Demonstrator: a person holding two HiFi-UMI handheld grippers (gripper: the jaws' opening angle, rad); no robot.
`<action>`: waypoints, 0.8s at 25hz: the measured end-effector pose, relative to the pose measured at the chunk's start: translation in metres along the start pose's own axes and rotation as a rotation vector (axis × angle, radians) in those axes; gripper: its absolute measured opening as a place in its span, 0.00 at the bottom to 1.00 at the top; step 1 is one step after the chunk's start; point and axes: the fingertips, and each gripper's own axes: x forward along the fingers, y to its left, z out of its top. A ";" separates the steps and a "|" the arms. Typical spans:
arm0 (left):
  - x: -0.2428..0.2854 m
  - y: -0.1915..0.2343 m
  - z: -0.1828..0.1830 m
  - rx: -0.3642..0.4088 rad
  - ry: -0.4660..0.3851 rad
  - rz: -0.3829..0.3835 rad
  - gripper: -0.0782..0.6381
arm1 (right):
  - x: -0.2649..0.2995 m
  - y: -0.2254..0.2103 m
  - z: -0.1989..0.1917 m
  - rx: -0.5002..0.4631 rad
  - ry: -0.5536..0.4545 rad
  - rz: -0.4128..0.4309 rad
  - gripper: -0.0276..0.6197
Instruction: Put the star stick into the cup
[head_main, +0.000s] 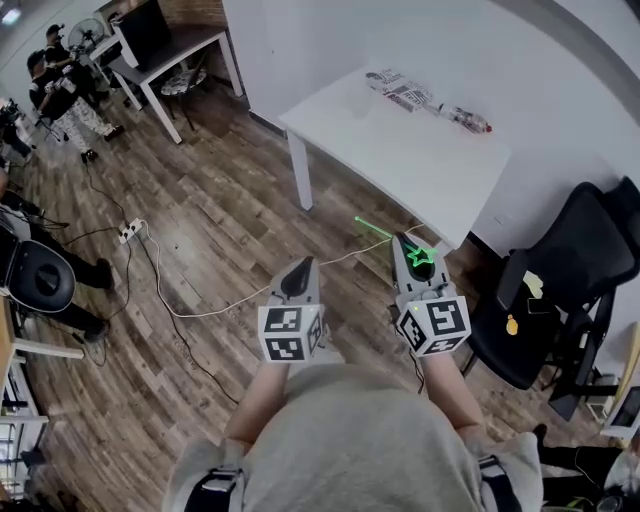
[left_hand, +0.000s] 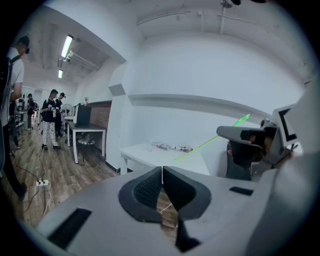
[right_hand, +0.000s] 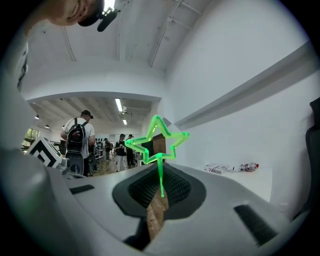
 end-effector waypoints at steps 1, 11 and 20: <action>0.008 0.006 0.005 0.002 0.001 -0.001 0.12 | 0.011 -0.002 0.001 0.000 0.001 -0.001 0.06; 0.085 0.058 0.044 0.013 0.011 -0.027 0.12 | 0.104 -0.026 0.007 0.003 -0.003 -0.036 0.06; 0.144 0.097 0.060 0.022 0.024 -0.057 0.12 | 0.171 -0.047 -0.001 0.012 0.002 -0.082 0.06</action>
